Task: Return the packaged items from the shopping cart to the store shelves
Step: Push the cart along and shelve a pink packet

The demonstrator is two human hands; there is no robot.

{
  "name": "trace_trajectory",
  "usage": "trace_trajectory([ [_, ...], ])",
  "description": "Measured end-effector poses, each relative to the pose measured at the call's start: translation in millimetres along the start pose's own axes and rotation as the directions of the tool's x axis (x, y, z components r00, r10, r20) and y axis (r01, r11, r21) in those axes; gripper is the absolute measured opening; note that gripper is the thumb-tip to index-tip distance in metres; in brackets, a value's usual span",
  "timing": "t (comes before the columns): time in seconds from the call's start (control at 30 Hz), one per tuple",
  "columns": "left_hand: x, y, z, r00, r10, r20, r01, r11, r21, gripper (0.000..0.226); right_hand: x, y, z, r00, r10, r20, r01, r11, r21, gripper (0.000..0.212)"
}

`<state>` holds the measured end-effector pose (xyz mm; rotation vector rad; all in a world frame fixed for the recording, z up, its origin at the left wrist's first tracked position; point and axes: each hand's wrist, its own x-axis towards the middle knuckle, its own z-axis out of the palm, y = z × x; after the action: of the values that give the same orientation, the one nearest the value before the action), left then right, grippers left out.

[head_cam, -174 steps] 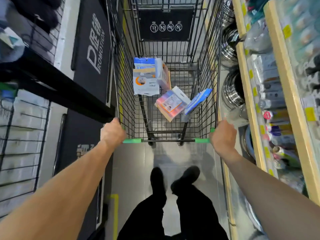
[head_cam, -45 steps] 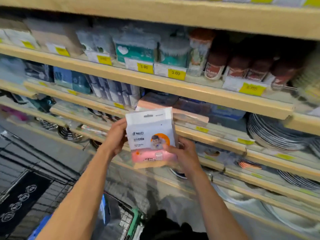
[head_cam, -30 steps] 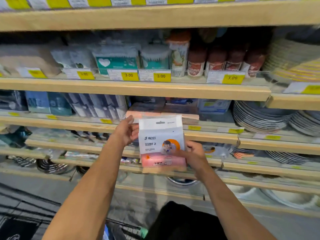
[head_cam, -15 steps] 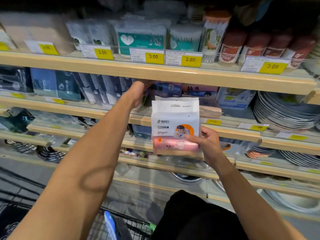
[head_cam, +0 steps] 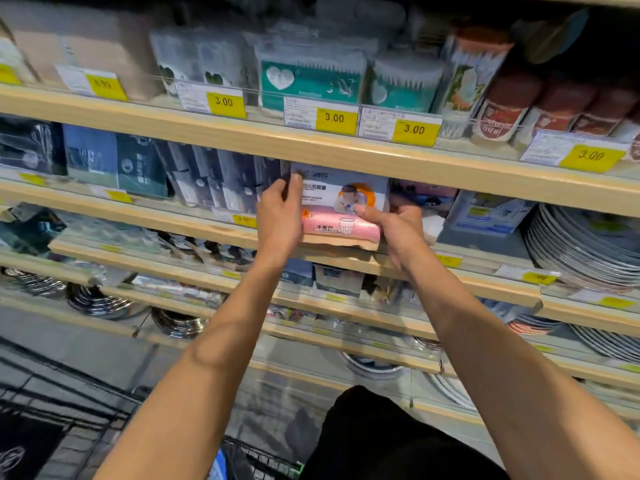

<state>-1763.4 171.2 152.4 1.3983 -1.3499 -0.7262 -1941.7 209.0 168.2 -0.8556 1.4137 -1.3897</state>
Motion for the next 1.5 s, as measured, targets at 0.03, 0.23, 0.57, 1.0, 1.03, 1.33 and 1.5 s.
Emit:
trace_trajectory([
  [0.03,-6,-3,-1,0.999,0.037,-0.011,-0.037,0.999,0.028,0.043,5,0,1,1.0,0.01,-0.028,-0.012,0.999,-0.041,0.046],
  [0.23,-11,-13,3,0.996,0.08,0.049,-0.084,0.994,0.072,0.04,17,-1,2,0.998,-0.022,-0.064,0.0,0.944,-0.331,0.053],
  [0.57,-14,-9,27,0.997,0.077,0.032,-0.084,0.918,0.387,0.026,12,-3,-9,0.917,-0.384,-0.111,0.189,0.661,-0.726,0.044],
  [1.0,1,17,17,0.942,0.148,-0.301,0.003,0.894,0.448,0.019,19,4,11,0.873,-0.481,-0.08,0.272,0.615,-0.74,0.022],
  [1.03,1,17,15,0.946,0.126,-0.297,0.039,0.869,0.492,0.021,20,3,15,0.86,-0.501,-0.093,0.284,0.622,-0.73,0.021],
  [1.33,-7,3,21,0.979,0.178,-0.098,-0.078,0.775,0.627,0.024,15,-5,15,0.872,-0.478,0.106,0.316,0.383,-0.868,0.023],
  [1.5,-15,-5,18,0.952,0.305,0.005,-0.261,0.805,0.533,0.027,-11,18,9,0.757,-0.633,0.165,0.512,0.415,-0.752,0.01],
])
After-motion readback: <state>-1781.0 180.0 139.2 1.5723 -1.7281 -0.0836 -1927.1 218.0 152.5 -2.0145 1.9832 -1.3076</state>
